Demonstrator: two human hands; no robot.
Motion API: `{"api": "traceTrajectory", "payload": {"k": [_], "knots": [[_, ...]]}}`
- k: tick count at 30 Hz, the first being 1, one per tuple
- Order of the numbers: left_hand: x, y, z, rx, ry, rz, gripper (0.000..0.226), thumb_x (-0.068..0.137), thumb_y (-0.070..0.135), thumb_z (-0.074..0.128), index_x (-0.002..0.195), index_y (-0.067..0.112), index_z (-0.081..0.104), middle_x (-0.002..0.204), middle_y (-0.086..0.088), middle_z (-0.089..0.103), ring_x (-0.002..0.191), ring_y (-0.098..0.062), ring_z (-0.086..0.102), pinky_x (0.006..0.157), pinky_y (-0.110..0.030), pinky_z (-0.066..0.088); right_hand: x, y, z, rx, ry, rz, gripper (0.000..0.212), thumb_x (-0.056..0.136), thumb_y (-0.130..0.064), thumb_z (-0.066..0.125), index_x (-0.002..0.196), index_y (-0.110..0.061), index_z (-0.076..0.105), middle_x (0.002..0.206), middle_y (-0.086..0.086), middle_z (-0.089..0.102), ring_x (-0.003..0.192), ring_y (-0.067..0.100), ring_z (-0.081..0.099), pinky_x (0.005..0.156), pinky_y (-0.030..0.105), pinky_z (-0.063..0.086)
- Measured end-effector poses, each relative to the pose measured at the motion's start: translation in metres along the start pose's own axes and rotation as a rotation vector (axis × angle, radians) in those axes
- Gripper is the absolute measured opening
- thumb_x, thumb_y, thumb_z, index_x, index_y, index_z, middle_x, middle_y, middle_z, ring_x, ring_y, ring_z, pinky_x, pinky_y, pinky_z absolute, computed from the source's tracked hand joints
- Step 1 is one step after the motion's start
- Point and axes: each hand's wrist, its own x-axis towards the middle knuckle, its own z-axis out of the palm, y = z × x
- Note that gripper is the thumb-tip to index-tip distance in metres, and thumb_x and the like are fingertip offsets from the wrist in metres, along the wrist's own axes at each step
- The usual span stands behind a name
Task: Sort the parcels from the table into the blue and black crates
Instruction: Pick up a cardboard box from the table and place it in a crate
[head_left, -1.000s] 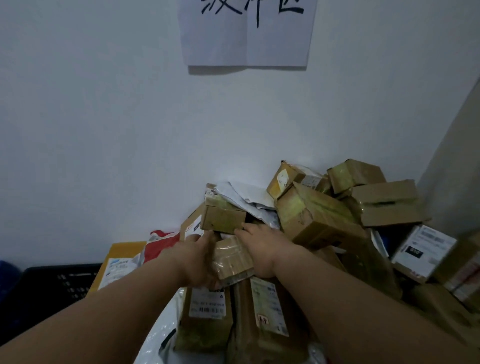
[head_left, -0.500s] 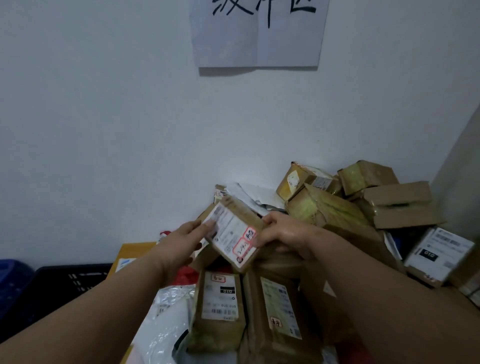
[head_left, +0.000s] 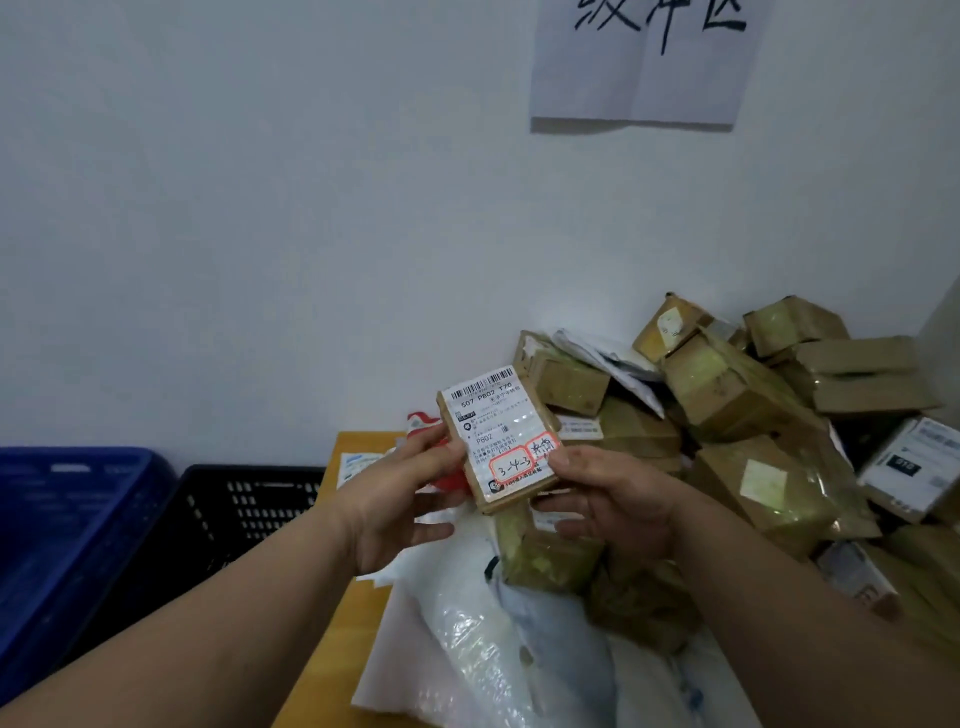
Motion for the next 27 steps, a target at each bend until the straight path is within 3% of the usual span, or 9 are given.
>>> {"api": "traceTrajectory", "payload": {"k": [2,4,6,9,14,20,25,27], "knots": [[-0.015,-0.006,-0.016,-0.026,-0.028,-0.016,0.052,0.086,0.036,0.068,0.133,0.047,0.048,0.116,0.002,0.070,0.112,-0.023,0.063,0.091,-0.044,0.053,-0.002,0.007,0.019,0.005,-0.024,0.014,0.060,0.064,-0.036,0.082,0.118,-0.020,0.061,0.117,0.003,0.070,0.105,0.021,0.064,0.093,0.040,0.044],[-0.027,-0.011,-0.030,-0.054,-0.048,-0.019,0.054,0.088,0.028,0.067,0.134,0.045,0.046,0.115,0.000,0.071,0.107,-0.022,0.067,0.092,-0.047,0.053,-0.002,0.012,0.036,-0.027,-0.069,0.021,0.055,0.067,-0.029,0.084,0.117,-0.023,0.062,0.115,0.000,0.071,0.105,0.020,0.064,0.085,0.036,0.045],[-0.035,-0.013,-0.043,-0.071,-0.047,-0.009,0.049,0.089,0.025,0.065,0.132,0.043,0.049,0.114,-0.002,0.071,0.102,-0.020,0.069,0.088,-0.047,0.055,-0.001,0.014,0.050,-0.059,-0.099,0.025,0.055,0.067,-0.032,0.078,0.118,-0.026,0.062,0.113,-0.003,0.072,0.107,0.020,0.063,0.080,0.033,0.046],[-0.042,-0.015,-0.059,-0.102,-0.055,0.006,0.042,0.089,0.021,0.065,0.125,0.042,0.057,0.114,-0.003,0.071,0.101,-0.019,0.070,0.078,-0.042,0.057,0.005,0.014,0.063,-0.096,-0.119,0.031,0.070,0.057,-0.036,0.083,0.122,-0.028,0.060,0.117,-0.001,0.071,0.113,0.023,0.061,0.084,0.036,0.046],[-0.041,-0.019,-0.073,-0.139,0.000,0.022,0.044,0.090,0.016,0.064,0.123,0.044,0.058,0.116,-0.003,0.071,0.108,-0.023,0.067,0.076,-0.039,0.057,0.023,0.010,0.072,-0.195,-0.126,0.036,0.075,0.049,-0.044,0.087,0.119,-0.031,0.062,0.113,-0.004,0.072,0.115,0.022,0.059,0.086,0.039,0.044],[-0.041,-0.023,-0.089,-0.145,0.172,0.006,0.040,0.093,0.024,0.061,0.129,0.042,0.054,0.111,-0.001,0.073,0.100,-0.020,0.069,0.074,-0.032,0.055,0.059,0.010,0.094,-0.237,-0.126,0.045,0.071,0.053,-0.051,0.083,0.117,-0.025,0.066,0.114,-0.002,0.072,0.110,0.020,0.062,0.085,0.036,0.047],[-0.059,-0.048,-0.127,-0.185,0.413,-0.036,0.028,0.094,0.032,0.061,0.114,0.014,0.054,0.099,-0.004,0.075,0.088,-0.019,0.068,0.074,-0.035,0.054,0.094,0.025,0.150,-0.251,-0.180,0.080,0.060,0.067,-0.048,0.077,0.121,-0.030,0.059,0.116,0.003,0.068,0.102,0.022,0.066,0.085,0.038,0.048],[-0.074,-0.059,-0.151,-0.199,0.472,-0.066,0.026,0.094,0.031,0.061,0.110,0.012,0.052,0.095,-0.003,0.076,0.085,-0.018,0.070,0.075,-0.036,0.055,0.106,0.034,0.179,-0.282,-0.220,0.103,0.061,0.066,-0.050,0.075,0.121,-0.032,0.057,0.117,0.003,0.067,0.100,0.020,0.065,0.085,0.037,0.048]]}}
